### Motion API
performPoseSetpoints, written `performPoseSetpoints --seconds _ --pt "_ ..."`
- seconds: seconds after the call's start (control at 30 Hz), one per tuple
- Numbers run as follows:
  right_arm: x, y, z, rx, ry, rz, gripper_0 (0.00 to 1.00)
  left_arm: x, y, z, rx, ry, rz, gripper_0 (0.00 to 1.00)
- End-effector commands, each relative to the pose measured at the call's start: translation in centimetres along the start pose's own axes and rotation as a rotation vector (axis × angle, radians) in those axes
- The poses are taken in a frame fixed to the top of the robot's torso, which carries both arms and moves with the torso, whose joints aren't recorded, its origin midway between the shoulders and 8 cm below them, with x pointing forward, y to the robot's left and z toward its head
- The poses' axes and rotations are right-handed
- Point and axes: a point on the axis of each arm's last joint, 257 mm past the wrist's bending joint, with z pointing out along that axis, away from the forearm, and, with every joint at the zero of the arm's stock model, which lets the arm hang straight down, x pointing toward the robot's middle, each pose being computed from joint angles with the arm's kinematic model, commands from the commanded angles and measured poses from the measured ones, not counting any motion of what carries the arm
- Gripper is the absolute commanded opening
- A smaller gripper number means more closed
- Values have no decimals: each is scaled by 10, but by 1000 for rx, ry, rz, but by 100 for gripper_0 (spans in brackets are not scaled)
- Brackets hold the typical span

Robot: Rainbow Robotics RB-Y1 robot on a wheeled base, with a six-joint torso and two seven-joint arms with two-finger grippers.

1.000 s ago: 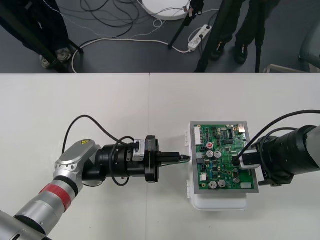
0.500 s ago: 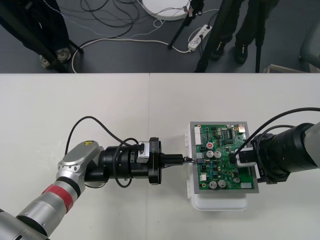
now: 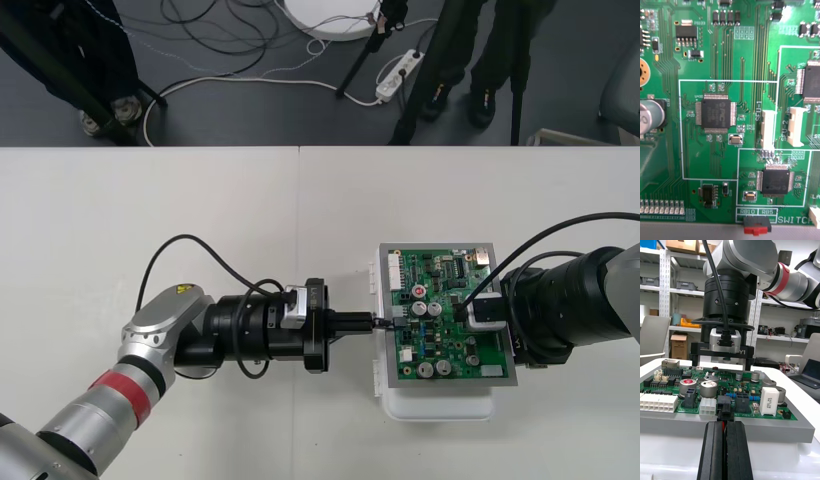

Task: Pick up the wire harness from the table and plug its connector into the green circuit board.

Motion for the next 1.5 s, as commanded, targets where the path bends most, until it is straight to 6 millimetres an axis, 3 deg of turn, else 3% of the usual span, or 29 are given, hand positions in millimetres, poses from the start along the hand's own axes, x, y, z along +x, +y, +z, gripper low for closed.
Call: performPoseSetpoints --seconds 0.03,0.73,1.1,1.5 --pt "-27 -11 -6 32 -46 -11 100 -13 10 29 11 -25 66 0" --pt "-38 -11 -3 35 -71 -12 100 -20 15 33 4 -45 79 0" --pt "-42 -9 -2 31 -78 -15 100 -25 4 42 22 -78 48 0" --pt "-44 -8 -1 27 -82 -10 100 -13 9 42 1 -34 49 0"
